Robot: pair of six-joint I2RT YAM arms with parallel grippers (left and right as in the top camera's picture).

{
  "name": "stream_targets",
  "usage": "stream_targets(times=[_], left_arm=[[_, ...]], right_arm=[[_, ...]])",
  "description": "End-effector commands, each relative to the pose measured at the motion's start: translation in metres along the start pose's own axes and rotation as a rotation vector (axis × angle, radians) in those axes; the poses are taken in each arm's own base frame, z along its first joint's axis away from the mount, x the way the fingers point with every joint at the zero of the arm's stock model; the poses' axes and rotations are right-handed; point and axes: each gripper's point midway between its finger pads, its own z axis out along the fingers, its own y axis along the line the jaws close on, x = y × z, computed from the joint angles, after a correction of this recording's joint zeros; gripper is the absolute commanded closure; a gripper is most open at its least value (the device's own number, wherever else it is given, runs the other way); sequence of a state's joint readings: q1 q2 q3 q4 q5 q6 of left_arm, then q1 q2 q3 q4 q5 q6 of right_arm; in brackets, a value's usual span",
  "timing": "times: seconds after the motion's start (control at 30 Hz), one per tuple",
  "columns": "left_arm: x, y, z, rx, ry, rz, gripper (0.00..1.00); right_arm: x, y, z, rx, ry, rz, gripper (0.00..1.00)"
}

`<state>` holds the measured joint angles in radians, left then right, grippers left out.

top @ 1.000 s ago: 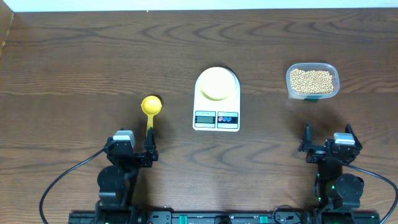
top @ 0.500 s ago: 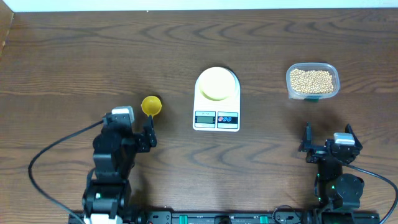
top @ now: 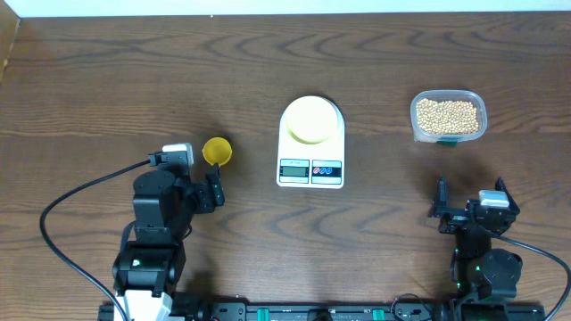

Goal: Scoop item into bowl and weigh 50g on scale
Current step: 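Raise the left arm and move the left gripper above the yellow scoop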

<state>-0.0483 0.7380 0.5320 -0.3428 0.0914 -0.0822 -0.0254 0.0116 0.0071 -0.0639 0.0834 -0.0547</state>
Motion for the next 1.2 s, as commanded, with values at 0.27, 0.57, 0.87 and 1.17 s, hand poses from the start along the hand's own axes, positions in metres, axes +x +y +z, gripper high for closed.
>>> stream_targets(times=[0.27, 0.57, 0.87, 1.17], left_arm=[[-0.023, -0.004, -0.017, 0.001, -0.012, -0.009, 0.16], [-0.024, -0.004, -0.018, -0.007, 0.034, -0.012, 0.16], [-0.033, 0.002, -0.019, -0.036, 0.096, -0.027, 0.16], [-0.029, 0.007, -0.011, -0.054, 0.138, -0.039, 0.16]], right_arm=[[0.0, 0.001, 0.0, -0.001, -0.001, 0.012, 0.01], [0.0, 0.001, 0.0, -0.001, -0.001, 0.012, 0.01], [0.0, 0.001, 0.0, -0.001, -0.001, 0.012, 0.01], [0.0, 0.001, 0.0, -0.001, -0.001, 0.012, 0.01]])
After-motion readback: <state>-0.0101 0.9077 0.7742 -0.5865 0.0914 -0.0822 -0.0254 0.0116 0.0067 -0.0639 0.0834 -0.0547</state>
